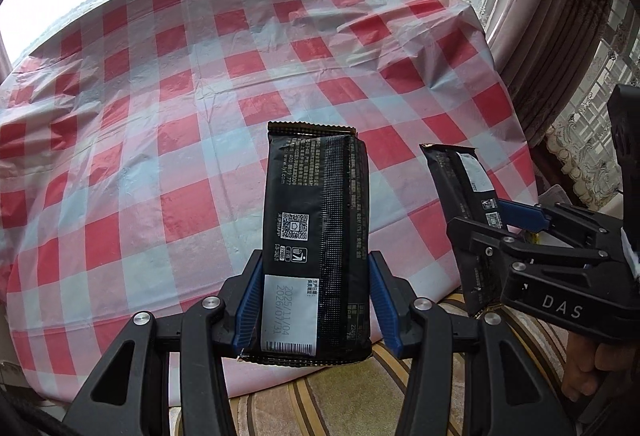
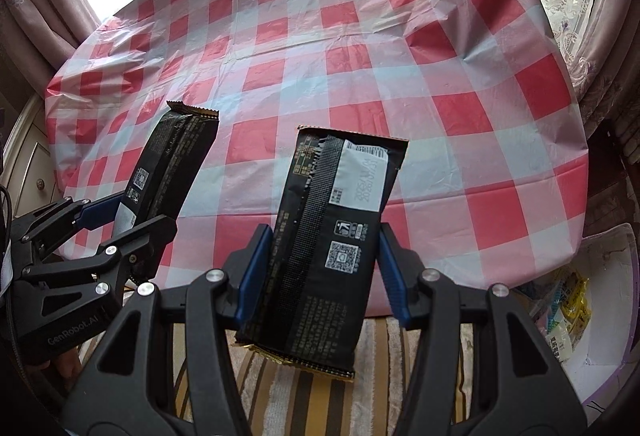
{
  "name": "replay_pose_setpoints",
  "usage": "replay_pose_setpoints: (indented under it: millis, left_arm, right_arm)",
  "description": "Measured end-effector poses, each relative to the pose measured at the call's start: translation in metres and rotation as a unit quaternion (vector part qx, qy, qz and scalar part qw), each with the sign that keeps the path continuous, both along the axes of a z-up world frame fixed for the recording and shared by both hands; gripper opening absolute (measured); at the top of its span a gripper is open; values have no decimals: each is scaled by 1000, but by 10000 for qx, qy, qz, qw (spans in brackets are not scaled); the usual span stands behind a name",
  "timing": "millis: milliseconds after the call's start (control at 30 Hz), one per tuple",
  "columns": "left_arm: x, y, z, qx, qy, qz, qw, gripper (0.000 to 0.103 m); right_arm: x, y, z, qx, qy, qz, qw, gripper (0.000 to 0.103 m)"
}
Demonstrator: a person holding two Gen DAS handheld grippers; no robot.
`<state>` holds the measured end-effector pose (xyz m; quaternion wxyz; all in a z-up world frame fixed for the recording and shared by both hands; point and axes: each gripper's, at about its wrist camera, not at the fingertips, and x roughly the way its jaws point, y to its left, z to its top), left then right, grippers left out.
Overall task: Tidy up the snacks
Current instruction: 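Carry both dark bars over the white box and open both tools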
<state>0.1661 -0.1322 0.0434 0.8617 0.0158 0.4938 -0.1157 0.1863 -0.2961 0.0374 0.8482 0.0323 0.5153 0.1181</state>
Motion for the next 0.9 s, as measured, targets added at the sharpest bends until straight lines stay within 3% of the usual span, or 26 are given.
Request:
replay_pose_setpoints:
  millis: [433, 900]
  left_arm:
    - [-2, -101, 3, -410, 144, -973, 9943, 51]
    - [-11, -223, -28, -975, 1027, -1758, 9742, 51]
  right_arm:
    - [-28, -97, 5, -235, -1, -864, 9960, 56]
    - [-61, -220, -11, -731, 141, -1960, 9778, 56]
